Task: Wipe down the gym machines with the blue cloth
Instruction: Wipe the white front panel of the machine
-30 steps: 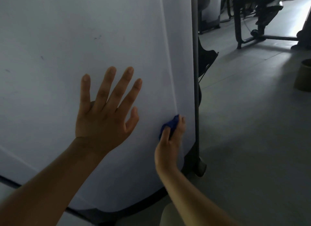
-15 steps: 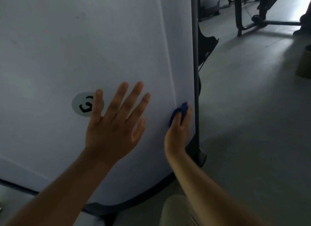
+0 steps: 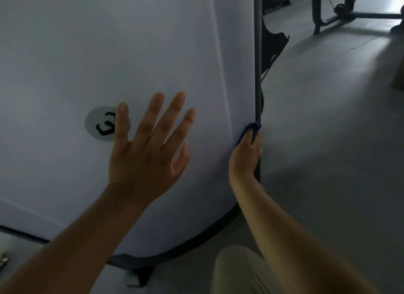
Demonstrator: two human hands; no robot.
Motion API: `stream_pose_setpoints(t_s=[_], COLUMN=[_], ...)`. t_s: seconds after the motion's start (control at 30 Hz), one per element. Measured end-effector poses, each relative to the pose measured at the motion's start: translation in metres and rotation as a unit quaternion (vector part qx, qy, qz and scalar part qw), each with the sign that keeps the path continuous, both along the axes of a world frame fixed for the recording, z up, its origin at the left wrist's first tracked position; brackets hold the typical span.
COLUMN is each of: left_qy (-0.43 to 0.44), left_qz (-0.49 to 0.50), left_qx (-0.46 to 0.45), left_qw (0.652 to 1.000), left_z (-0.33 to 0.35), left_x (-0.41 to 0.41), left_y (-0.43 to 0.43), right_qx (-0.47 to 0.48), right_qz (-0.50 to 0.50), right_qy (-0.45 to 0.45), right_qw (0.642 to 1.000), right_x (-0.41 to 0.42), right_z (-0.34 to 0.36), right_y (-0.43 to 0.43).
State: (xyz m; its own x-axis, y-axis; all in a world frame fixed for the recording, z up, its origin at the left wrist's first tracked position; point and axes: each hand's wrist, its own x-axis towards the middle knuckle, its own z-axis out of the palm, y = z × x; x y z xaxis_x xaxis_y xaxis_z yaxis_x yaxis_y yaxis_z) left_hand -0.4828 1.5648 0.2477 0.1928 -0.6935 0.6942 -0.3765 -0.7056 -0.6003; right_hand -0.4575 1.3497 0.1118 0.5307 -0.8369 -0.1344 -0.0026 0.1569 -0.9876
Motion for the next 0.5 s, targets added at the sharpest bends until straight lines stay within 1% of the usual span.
stream_pose_setpoints(t_s=[0.03, 0.1, 0.2, 0.27, 0.3, 0.4, 0.43, 0.5], left_qy=[0.003, 0.0, -0.013, -0.017, -0.014, -0.005, -0.005, -0.011], left_qz=[0.0, 0.005, 0.013, 0.012, 0.009, -0.002, -0.005, -0.005], left_qx=[0.001, 0.001, 0.004, 0.008, 0.008, -0.001, -0.003, -0.003], left_qw=[1.0, 1.0, 1.0, 1.0, 1.0, 1.0, 1.0, 1.0], left_z=[0.0, -0.001, -0.002, -0.002, -0.002, -0.002, -0.002, -0.001], left_x=[0.0, 0.002, 0.003, 0.003, 0.003, 0.002, 0.002, 0.002], left_y=[0.0, -0.001, 0.002, 0.002, 0.002, 0.001, 0.0, -0.001], right_qx=[0.001, -0.028, -0.105, -0.157, -0.158, -0.106, -0.089, -0.032], right_qz=[-0.003, 0.006, 0.059, 0.065, 0.052, 0.018, 0.017, -0.007], right_qy=[0.019, 0.036, 0.032, 0.055, 0.064, 0.099, 0.083, -0.001], right_qw=[1.0, 0.999, 0.992, 0.984, 0.984, 0.989, 0.992, 0.999], right_x=[0.004, -0.005, -0.041, -0.039, -0.027, 0.006, 0.01, 0.001], right_z=[0.002, 0.001, -0.017, -0.028, -0.027, -0.01, -0.005, 0.002], right_y=[-0.005, 0.014, 0.061, 0.055, 0.04, -0.01, -0.019, -0.005])
